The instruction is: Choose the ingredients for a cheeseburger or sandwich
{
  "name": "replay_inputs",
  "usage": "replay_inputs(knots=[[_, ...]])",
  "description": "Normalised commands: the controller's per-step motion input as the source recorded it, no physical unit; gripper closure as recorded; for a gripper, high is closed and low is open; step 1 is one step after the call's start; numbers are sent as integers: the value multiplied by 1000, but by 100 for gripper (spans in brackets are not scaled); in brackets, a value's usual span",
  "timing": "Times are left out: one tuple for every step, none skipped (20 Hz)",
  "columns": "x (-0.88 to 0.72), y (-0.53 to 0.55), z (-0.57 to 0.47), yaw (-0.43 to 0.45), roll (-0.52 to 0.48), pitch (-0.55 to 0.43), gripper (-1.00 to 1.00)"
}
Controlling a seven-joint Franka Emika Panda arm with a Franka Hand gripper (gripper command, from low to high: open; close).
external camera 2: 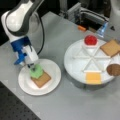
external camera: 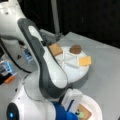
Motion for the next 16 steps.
replay_inputs(knots=[[-115,194,-83,-112,46,-169,100],[-111,186,-91,-110,44,-171,100],[-105,175,-99,-107,41,-174,100],[-98,163,-105,-107,39,-178,100],[-91,153,-111,-106,38,-181,100],[-85,139,-114,-104,37,-184,100],[-84,129,-121,-111,30,-197,100],[-86,118,-129,-115,20,-203,100],[-89,108,-133,-118,18,-204,100],[-96,98,-136,-117,14,-204,100],[-101,93,-143,-120,6,-208,100],[-108,87,-149,-120,-4,-212,100],[-112,81,-156,-119,-7,-218,100],[-115,77,-155,-116,-3,-218,100],[-119,75,-151,-114,-3,-219,100],[-124,75,-145,-114,-1,-220,100]])
